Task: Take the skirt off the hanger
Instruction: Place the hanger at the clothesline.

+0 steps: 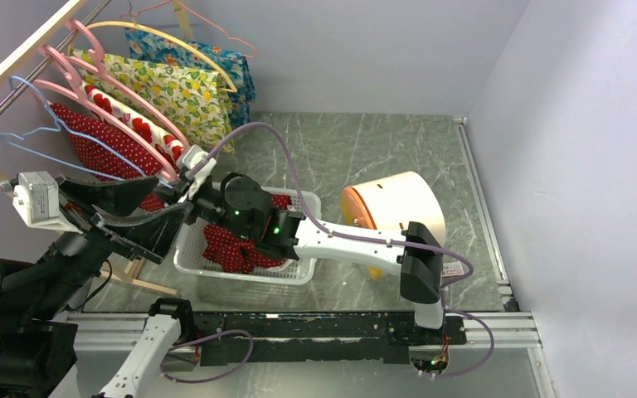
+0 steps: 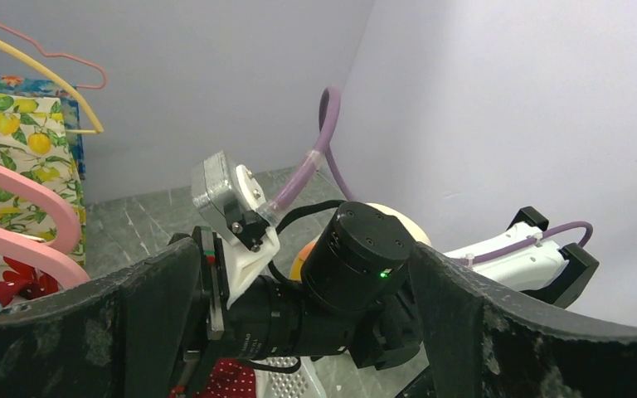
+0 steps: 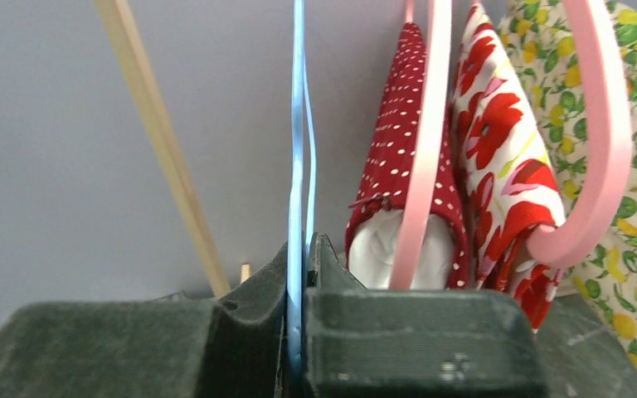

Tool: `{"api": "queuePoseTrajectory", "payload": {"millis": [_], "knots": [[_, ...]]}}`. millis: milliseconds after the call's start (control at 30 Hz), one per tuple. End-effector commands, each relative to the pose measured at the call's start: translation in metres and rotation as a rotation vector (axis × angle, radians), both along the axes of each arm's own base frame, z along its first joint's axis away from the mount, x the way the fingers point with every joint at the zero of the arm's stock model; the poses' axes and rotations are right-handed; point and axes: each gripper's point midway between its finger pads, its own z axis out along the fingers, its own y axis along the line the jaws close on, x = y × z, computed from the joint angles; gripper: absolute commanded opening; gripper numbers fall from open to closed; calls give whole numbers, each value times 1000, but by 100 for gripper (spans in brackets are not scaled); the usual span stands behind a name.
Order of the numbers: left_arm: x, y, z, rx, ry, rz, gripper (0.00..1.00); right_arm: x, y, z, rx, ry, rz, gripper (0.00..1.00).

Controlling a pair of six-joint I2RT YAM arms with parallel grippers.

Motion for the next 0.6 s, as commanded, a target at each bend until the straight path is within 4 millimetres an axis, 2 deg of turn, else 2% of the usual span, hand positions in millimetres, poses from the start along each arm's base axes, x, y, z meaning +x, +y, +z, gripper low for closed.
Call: {"api": "queuePoseTrajectory", "payload": {"millis": [0,200,400,433,567], "knots": [[-7,2,3,-1,-16,12,99,9,8,-3,-70,-55,-89,0],[-8,2,6,-14,-18,8,99,-9,21,-6,-130,-149,-124,0],[-6,2,5,-19,-10,11,99,-25,13,-16,-174,-185,-192,0],[-5,2,3,-13,-2,14,99,-28,10,-17,-183,-184,-206,4],[-4,10,6,-5,-4,66,99,-47,2,-21,-211,-175,-190,35]]}}
